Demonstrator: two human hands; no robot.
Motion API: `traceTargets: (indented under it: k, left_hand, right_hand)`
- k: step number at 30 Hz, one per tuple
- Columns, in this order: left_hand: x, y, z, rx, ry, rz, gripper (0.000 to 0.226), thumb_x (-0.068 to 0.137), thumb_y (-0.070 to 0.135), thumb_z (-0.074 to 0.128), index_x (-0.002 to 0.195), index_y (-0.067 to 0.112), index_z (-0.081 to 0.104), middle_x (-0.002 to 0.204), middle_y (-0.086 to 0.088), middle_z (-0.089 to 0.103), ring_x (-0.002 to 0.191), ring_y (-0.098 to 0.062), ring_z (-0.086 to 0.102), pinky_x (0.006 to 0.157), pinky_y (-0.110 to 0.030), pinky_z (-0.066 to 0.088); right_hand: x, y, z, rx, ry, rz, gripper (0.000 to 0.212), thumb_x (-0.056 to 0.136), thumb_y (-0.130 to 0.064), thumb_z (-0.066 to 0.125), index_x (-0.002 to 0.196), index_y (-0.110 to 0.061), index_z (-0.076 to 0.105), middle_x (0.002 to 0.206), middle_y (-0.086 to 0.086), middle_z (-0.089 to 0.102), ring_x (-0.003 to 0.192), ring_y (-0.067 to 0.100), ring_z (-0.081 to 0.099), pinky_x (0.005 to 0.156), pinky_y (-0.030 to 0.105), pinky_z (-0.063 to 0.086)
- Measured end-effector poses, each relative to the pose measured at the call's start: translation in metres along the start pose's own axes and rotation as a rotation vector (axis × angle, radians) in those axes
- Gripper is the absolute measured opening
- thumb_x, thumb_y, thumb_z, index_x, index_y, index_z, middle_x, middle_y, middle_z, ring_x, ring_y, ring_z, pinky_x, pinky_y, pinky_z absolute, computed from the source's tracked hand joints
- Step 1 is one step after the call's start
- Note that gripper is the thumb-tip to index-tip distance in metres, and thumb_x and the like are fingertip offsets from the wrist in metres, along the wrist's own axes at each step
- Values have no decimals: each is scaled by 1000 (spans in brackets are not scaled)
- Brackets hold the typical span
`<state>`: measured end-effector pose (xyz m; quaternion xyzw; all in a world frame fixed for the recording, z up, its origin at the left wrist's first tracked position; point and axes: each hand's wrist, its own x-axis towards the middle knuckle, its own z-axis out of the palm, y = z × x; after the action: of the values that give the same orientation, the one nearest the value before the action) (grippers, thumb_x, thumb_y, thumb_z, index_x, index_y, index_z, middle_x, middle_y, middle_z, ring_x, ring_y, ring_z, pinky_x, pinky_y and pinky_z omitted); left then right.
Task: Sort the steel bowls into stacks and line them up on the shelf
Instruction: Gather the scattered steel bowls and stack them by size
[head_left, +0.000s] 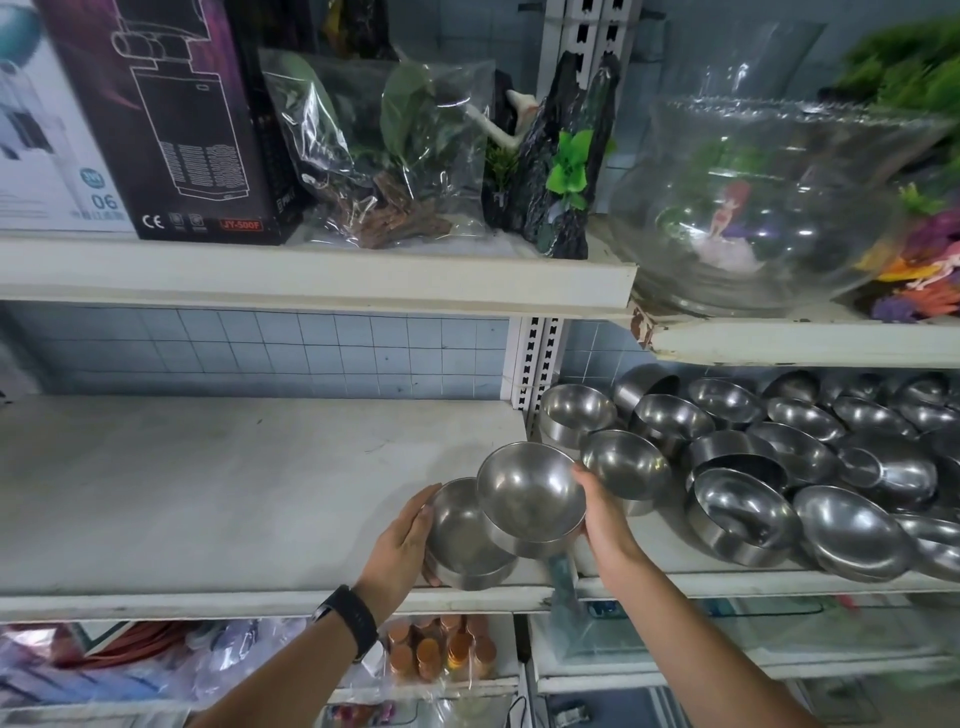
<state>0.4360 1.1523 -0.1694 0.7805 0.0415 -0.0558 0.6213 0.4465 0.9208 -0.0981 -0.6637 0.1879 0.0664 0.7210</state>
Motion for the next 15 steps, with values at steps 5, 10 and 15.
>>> traceTargets:
  k: [5,10,15]
  left_hand:
    - [-1,8,-2,-75,-41,-65,31,110,28,31,130,41,52,123,20,56,111,-4,53,78,-9,51]
    - [-2,12,-4,-96,-90,-111,32,110,30,28,125,47,51,123,20,55,113,-7,53,81,-7,46]
    - [-8,24,-7,-92,-105,-155,31,110,36,22,124,45,48,115,10,59,100,-19,56,99,-46,49]
  right_hand:
    - [1,2,9,-25,2,-22,27,105,-39,40,124,-29,56,110,-7,59,92,2,54,64,24,41]
    - [1,4,22,-60,-1,-24,27,105,-42,39,120,-30,58,115,-4,60,107,19,55,88,37,48]
    - [2,12,34,-95,-35,-51,42,107,-39,39,142,-21,52,141,-6,50,131,13,44,112,32,32]
